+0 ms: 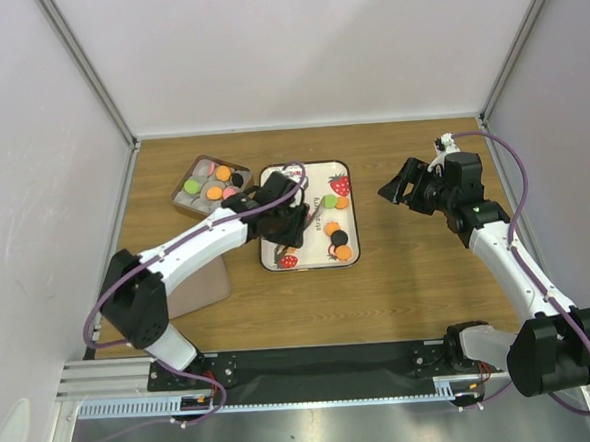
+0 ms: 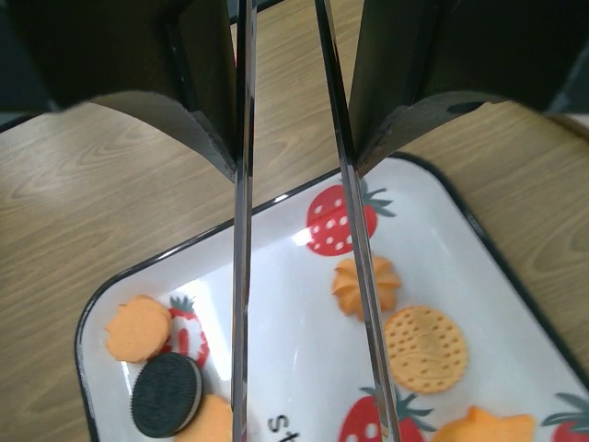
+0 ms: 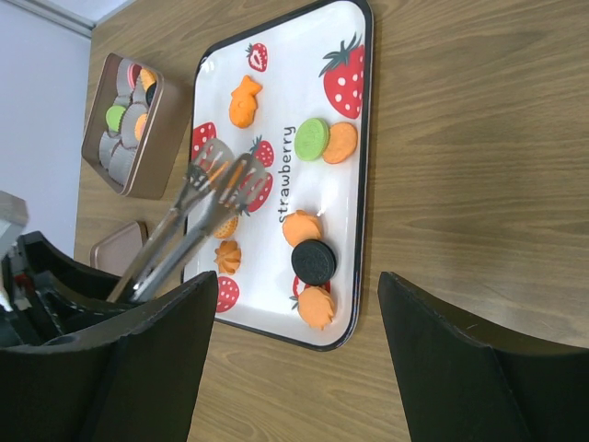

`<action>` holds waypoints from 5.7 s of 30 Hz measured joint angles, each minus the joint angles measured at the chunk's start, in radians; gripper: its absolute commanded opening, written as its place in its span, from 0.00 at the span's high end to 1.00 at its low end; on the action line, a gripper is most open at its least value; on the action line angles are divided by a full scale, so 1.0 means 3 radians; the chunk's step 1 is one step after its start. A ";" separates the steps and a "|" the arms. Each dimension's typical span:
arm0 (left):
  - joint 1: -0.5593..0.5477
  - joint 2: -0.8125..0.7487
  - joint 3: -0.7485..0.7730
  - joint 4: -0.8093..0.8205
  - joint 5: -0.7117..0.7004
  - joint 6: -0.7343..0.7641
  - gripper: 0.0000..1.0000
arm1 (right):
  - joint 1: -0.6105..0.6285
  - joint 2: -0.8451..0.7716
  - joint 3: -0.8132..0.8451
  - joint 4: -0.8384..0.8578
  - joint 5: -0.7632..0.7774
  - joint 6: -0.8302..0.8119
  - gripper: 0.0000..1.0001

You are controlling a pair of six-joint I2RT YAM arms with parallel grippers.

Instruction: Pack the cookies

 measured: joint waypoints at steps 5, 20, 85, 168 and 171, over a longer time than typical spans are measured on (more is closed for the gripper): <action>-0.0104 0.0287 0.0202 0.0045 0.0028 -0.0005 0.50 | 0.0001 0.0000 0.0000 -0.0001 0.0003 -0.0003 0.23; -0.0109 0.0885 0.0698 0.0090 0.0046 -0.0023 0.50 | 0.0001 0.0000 0.0000 -0.0001 0.0004 -0.0009 0.23; 0.2050 -0.0676 -0.0131 -0.0262 -0.0225 0.0156 0.59 | 0.0072 0.0000 0.0000 0.0003 -0.0092 -0.0004 0.23; -0.0357 0.0717 0.0928 -0.0223 -0.0300 -0.0203 0.53 | 0.0011 -0.0004 0.0000 -0.0013 0.0089 0.0001 0.23; -0.0395 0.0893 0.1048 -0.0239 -0.0289 -0.0203 0.53 | 0.0005 -0.0008 0.0000 -0.0013 0.0095 0.0001 0.23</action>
